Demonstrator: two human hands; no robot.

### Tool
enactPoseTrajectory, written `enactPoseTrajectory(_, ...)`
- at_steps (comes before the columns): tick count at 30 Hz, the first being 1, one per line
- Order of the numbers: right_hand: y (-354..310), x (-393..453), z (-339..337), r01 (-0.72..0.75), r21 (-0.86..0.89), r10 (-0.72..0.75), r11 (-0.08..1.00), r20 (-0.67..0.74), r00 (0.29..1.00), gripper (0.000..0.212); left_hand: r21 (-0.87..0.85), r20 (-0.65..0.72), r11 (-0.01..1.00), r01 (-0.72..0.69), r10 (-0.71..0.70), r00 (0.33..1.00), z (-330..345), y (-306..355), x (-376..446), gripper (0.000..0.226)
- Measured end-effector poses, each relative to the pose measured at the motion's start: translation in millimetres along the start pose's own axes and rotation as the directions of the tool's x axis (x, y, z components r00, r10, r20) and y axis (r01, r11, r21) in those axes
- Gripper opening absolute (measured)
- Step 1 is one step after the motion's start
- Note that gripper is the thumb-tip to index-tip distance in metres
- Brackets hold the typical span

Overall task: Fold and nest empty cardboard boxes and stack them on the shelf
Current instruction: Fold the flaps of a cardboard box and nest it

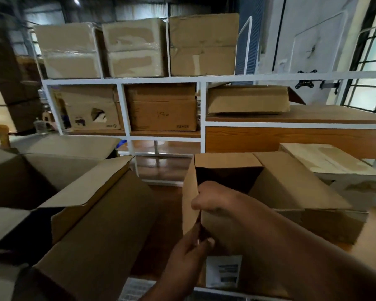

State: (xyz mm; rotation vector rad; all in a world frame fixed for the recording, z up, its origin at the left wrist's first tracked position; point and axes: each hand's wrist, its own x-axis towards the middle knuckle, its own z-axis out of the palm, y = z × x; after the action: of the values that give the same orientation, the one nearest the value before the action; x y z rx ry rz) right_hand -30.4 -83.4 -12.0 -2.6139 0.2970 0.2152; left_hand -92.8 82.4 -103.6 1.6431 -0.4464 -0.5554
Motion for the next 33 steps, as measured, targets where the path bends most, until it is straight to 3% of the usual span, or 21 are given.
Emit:
enactPoseTrajectory(5, 28.4, -22.0, -28.9, 0.108, -0.132, -0.088, 0.985, 0.151, 0.985, 0.033, 0.311, 0.105, 0.947, -0.086, 0.056, 0.993, 3.5, 27.2, -21.1, 0.029)
enactPoseTrajectory(8, 48.7, -41.1, -46.5, 0.111, -0.183, -0.071, 0.977, 0.211, 0.975, 0.037, 0.432, 0.125, 0.875, -0.218, 0.181, 0.975, 1.1, 40.9, -23.1, 0.031)
enactPoseTrajectory(19, 113.1, -84.8, -96.2, -0.013, -0.440, 0.142, 0.898, 0.261, 0.955, 0.048, 0.523, 0.171, 0.766, -0.373, 0.335, 0.927, 19.8, 63.8, -1.1, 0.021)
enactPoseTrajectory(25, 129.8, -97.9, -93.7, -0.097, -0.568, 0.175, 0.817, 0.084, 0.981, 0.053, 0.575, 0.170, 0.705, -0.415, 0.392, 0.904, 30.1, 68.9, 9.6, 0.019)
enactPoseTrajectory(27, 131.6, -99.4, -81.8, -0.099, -0.658, 0.087, 0.746, -0.050, 0.995, 0.045, 0.588, 0.123, 0.708, -0.391, 0.399, 0.909, 28.7, 68.8, 11.4, 0.018)
enactPoseTrajectory(29, 124.1, -101.8, -65.8, -0.095, -0.645, -0.032, 0.758, -0.181, 0.983, 0.037, 0.622, 0.067, 0.687, -0.376, 0.432, 0.899, 23.0, 65.2, 15.4, 0.024)
enactPoseTrajectory(33, 88.6, -105.8, -22.7, -0.103, -0.440, -0.079, 0.892, -0.375, 0.924, 0.035, 0.861, -0.061, 0.441, -0.253, 0.584, 0.810, 3.5, 44.3, 24.1, 0.023)
